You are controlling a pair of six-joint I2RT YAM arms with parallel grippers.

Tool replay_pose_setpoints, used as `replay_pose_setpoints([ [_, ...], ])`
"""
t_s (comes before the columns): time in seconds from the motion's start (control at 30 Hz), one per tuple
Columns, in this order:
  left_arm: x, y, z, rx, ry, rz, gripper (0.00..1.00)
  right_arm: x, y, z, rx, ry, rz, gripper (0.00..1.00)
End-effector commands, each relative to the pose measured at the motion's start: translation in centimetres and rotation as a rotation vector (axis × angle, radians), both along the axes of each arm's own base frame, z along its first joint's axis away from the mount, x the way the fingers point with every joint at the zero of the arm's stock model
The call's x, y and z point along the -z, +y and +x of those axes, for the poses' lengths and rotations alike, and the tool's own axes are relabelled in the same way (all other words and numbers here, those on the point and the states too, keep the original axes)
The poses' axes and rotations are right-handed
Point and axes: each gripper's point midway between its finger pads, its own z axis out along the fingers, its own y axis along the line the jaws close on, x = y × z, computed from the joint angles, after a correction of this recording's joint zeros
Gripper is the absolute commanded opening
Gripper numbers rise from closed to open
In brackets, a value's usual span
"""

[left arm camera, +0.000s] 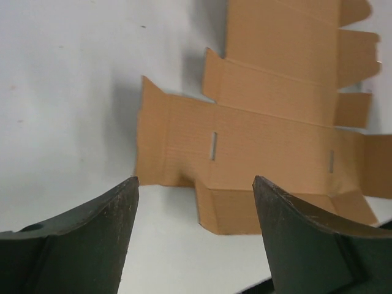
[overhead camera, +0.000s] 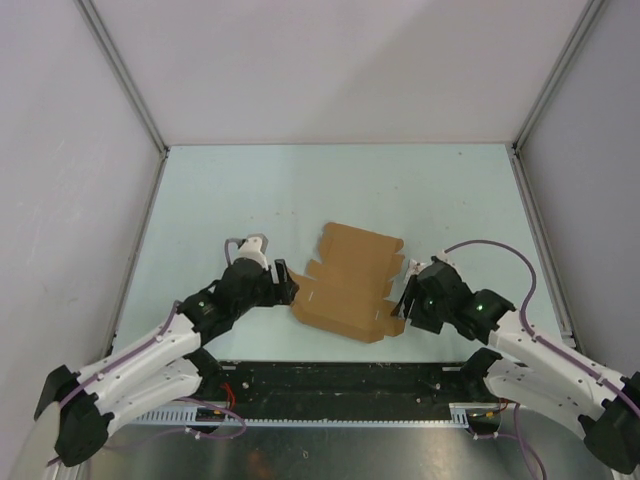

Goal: Fold the paper box

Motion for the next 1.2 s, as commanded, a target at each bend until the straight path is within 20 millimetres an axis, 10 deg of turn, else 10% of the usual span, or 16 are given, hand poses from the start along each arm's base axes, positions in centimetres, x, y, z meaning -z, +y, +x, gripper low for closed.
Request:
replay_pose_setpoints([
  [0.0,-1.2,-1.5,-1.4,0.037,0.007,-0.096,0.80,-1.1,2.2,-2.1,-0.055,0.048,0.040,0.63],
  [0.3,1.7,-2.1,-3.4,0.053,0.092,-0.058,0.75,-0.6,5.5,-4.0,-0.068,0.094,0.057,0.60],
  [1.17,3.9,-4.5,-5.3,0.064,0.165,0.018,0.65,3.0,7.3,-1.7,-0.005,0.085,-0.029,0.46],
])
